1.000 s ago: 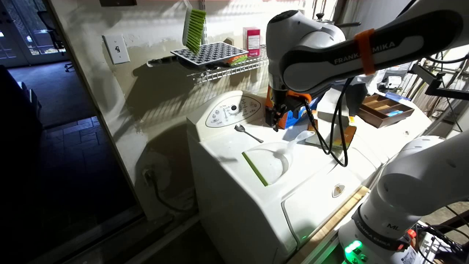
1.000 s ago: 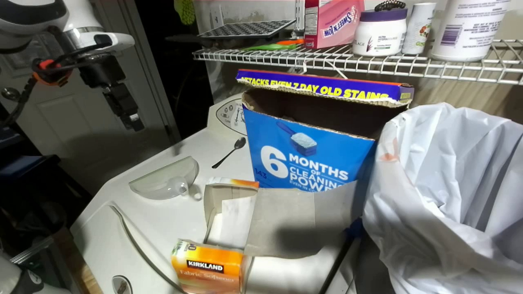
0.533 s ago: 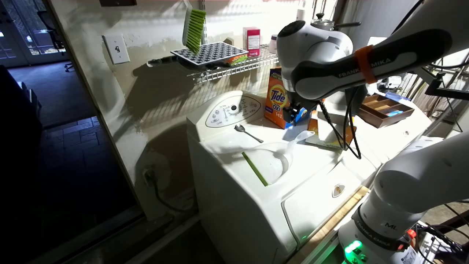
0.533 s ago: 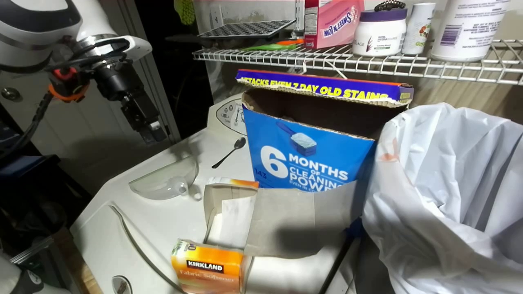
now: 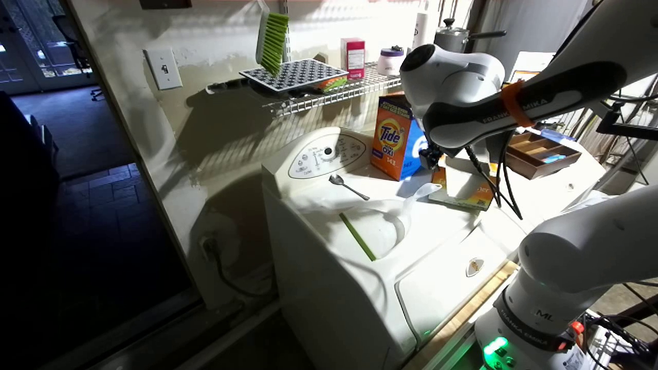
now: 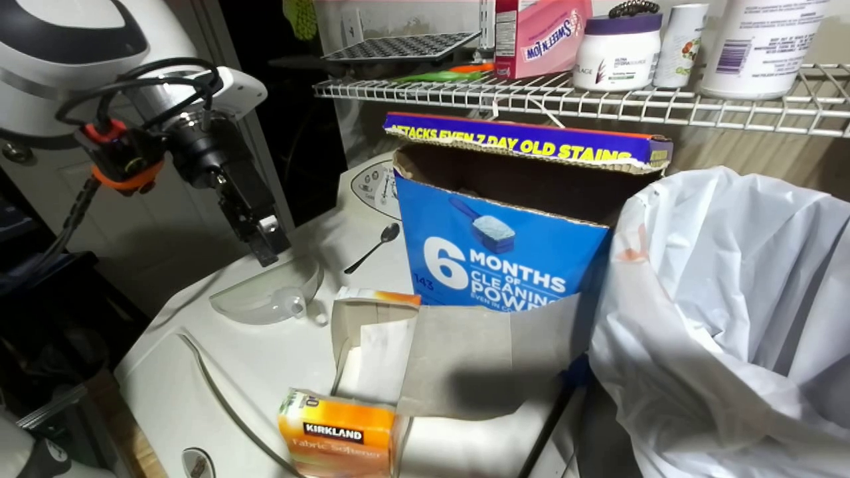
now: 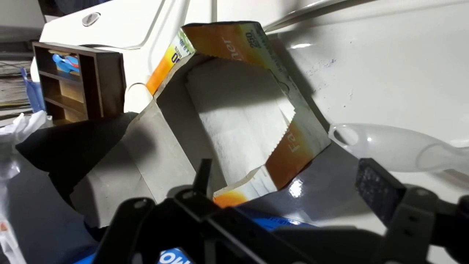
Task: Remove one paper towel from the orange box
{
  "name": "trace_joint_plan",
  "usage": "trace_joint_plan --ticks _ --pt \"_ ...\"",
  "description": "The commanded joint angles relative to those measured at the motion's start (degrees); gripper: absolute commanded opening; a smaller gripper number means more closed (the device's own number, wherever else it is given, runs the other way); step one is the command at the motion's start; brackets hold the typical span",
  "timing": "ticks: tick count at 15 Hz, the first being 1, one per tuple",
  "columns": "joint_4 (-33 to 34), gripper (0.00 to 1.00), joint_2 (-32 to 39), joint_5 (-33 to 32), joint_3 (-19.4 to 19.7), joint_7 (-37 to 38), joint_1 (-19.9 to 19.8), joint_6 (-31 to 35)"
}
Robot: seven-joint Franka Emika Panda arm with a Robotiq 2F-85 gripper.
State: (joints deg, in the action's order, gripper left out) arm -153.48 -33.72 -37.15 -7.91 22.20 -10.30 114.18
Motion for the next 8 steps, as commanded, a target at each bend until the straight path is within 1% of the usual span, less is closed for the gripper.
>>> trace_joint_plan --ticks 1,3,8 --pt "0.2 1.00 0.1 -0.6 1.3 0.5 1.5 -0.6" --pt "0.0 1.00 2.1 -2.0 2.7 -3.2 1.8 1.2" --pt "-0.3 1.00 5.7 -7.8 7.6 -10.1 1.0 7.1"
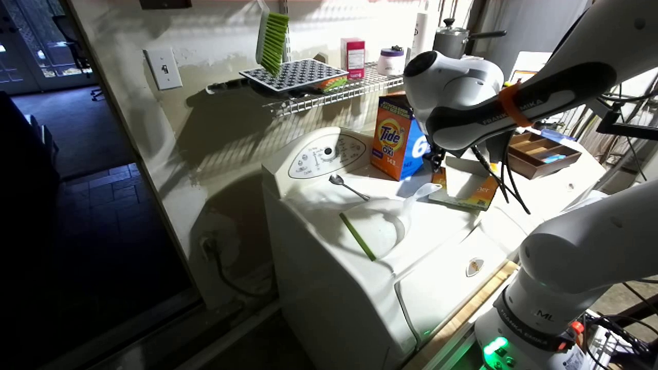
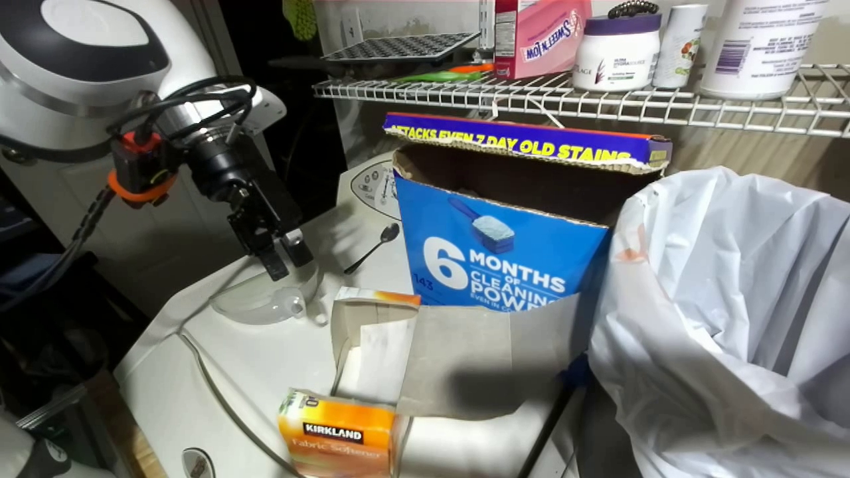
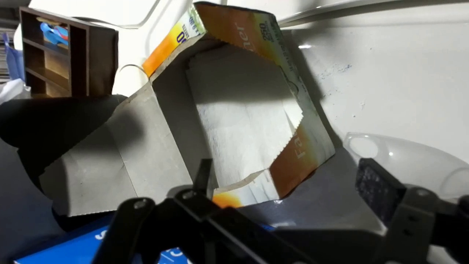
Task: Remove one paper towel from the orange box
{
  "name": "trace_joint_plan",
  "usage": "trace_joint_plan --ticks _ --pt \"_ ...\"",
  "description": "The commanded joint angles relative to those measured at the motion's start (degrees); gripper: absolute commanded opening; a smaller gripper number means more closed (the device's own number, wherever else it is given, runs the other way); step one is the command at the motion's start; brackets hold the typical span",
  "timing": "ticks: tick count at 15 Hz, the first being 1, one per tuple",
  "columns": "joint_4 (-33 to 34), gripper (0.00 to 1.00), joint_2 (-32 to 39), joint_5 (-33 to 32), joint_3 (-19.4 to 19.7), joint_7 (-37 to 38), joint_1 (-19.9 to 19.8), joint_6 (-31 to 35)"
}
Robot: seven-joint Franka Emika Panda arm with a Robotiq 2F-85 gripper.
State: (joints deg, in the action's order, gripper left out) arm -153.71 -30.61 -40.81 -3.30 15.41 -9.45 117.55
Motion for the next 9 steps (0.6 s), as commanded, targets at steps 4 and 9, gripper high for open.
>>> trace_joint_plan --ticks 4,9 --pt "-0.6 1.00 5.2 -3.4 7.6 -8.9 0.3 7.5" --pt "-1.4 1.00 5.9 -2.5 13.0 -17.2 -1.1 8.8"
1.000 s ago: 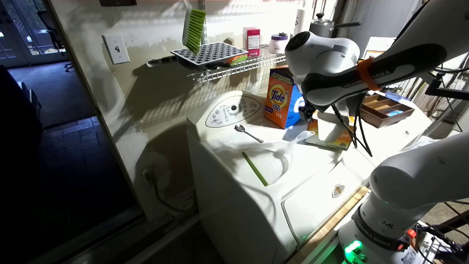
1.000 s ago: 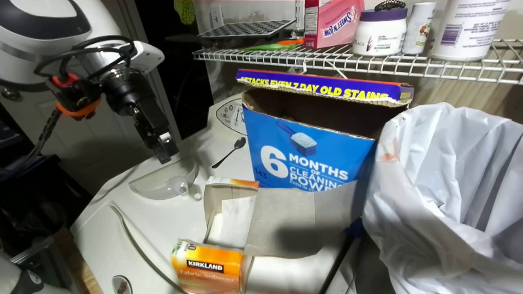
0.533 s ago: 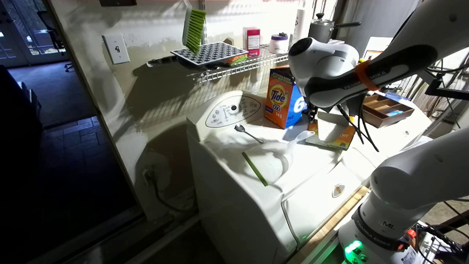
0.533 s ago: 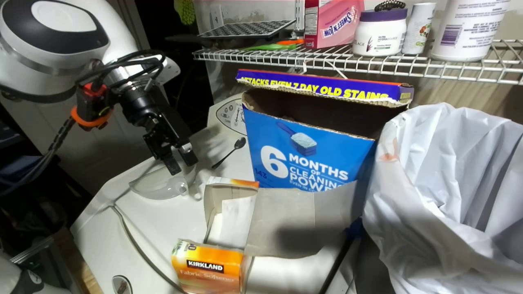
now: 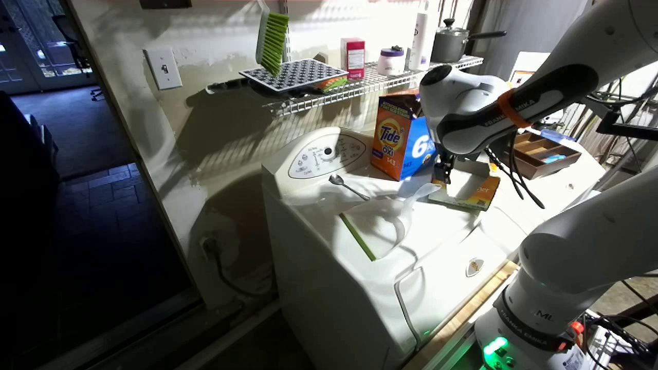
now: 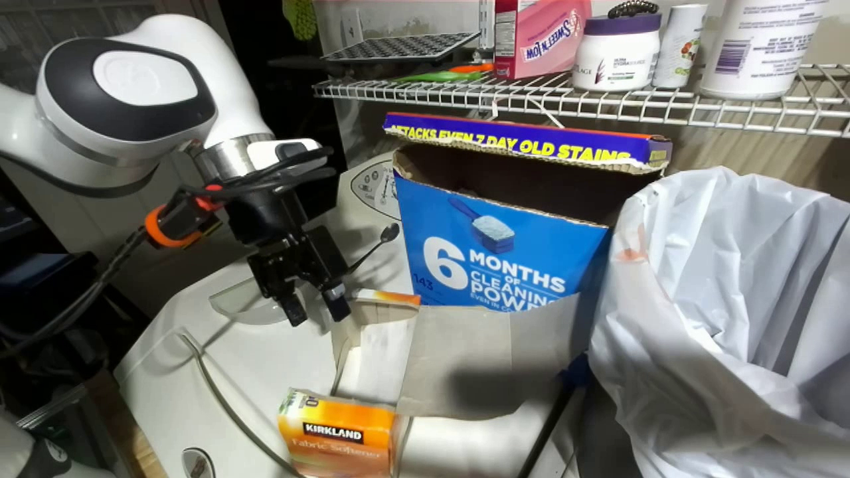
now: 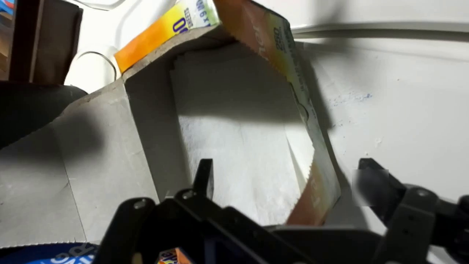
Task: Remove one paper towel from the orange box
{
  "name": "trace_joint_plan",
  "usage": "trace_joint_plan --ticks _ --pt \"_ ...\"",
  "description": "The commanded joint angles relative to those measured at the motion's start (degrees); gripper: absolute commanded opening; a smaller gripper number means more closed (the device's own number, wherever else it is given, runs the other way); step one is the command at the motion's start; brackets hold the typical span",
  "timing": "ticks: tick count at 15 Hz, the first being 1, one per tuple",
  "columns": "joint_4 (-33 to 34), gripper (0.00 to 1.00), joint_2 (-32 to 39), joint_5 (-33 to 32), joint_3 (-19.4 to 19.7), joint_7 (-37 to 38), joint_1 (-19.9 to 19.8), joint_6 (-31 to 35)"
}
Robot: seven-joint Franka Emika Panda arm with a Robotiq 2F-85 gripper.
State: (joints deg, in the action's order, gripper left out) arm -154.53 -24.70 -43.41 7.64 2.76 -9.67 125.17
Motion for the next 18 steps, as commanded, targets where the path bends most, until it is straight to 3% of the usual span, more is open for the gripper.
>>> trace_joint_plan --ticks 1,8,18 --pt "-0.5 1.00 0.2 -0.3 2.8 -5.4 -1.3 1.4" --pt "-2.0 1.00 1.7 -2.1 7.0 -12.2 -3.2 8.0" --pt "-2.8 1.00 6.6 -5.1 8.9 -10.0 -8.1 24.6"
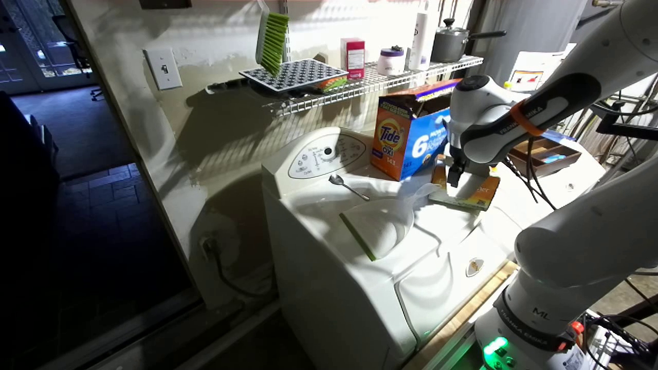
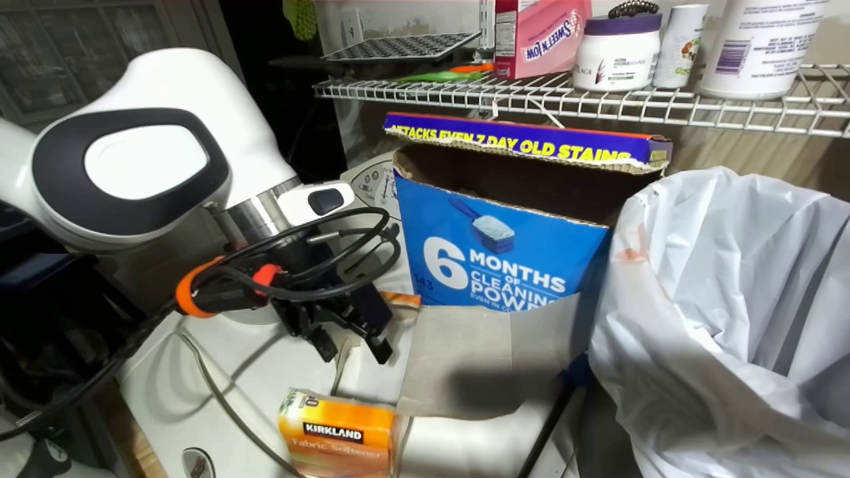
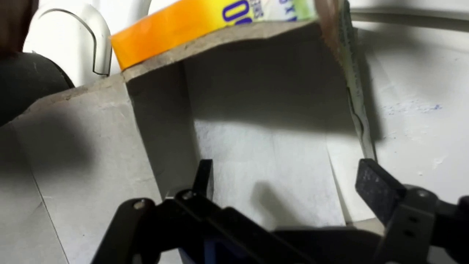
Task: Remove one paper towel from the orange box
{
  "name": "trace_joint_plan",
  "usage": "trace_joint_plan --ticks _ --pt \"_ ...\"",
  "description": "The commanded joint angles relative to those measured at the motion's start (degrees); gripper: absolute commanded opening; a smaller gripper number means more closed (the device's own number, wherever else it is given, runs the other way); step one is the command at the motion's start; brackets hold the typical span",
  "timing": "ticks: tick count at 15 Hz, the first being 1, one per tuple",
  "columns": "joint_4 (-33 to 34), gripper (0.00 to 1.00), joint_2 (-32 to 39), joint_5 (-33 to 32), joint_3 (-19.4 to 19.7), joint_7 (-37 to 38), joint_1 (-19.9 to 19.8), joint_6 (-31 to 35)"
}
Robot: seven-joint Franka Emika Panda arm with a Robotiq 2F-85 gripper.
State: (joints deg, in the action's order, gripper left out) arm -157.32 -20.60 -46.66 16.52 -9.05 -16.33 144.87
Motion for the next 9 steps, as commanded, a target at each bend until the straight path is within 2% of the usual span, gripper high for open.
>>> trace_joint_plan --ticks 1,9 --pt "0.0 1.00 3.3 -1.8 0.0 2.0 -1.7 6.4" --pt "0.9 1.00 8.9 -2.9 -0.7 4.4 -4.0 13.7"
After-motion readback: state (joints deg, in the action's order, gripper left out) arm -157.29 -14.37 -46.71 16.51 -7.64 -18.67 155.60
